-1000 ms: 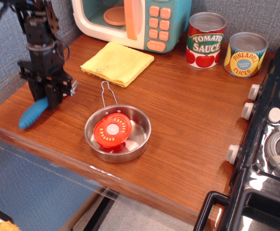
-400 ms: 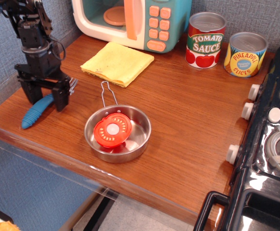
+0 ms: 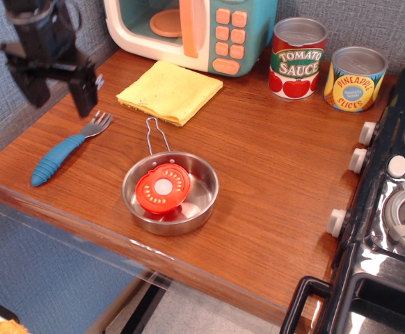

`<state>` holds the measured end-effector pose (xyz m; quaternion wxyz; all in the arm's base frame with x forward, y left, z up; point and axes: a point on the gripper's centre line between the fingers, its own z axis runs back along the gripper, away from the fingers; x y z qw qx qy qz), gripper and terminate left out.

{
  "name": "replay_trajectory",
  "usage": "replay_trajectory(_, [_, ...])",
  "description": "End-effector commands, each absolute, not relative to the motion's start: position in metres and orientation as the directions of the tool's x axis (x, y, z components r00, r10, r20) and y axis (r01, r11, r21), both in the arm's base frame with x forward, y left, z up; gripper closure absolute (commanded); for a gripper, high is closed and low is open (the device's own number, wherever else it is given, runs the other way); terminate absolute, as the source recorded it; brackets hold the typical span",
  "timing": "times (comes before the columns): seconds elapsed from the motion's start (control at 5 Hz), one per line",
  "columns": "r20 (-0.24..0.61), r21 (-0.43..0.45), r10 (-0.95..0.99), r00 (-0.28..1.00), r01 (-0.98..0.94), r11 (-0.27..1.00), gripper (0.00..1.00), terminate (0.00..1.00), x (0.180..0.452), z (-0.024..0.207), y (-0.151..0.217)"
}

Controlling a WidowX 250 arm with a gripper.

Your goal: PLACE THE SPOON NEAR YELLOW TOWEL

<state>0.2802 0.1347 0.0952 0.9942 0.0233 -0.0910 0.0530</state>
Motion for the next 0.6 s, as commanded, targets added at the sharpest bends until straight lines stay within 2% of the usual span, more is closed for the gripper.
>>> replay_trajectory(0.0, [0.188, 0.021, -0.008, 0.982, 0.004, 1.000, 0.00, 0.00, 0.287, 0.114, 0.095])
replay_trajectory(0.2, [0.138, 0.094, -0.046, 0.989, 0.034, 0.995, 0.00, 0.00, 0.298, 0.107, 0.079])
replay_trajectory(0.4, [0.138, 0.094, -0.046, 0.989, 0.034, 0.995, 0.00, 1.00, 0.298, 0.107, 0.079])
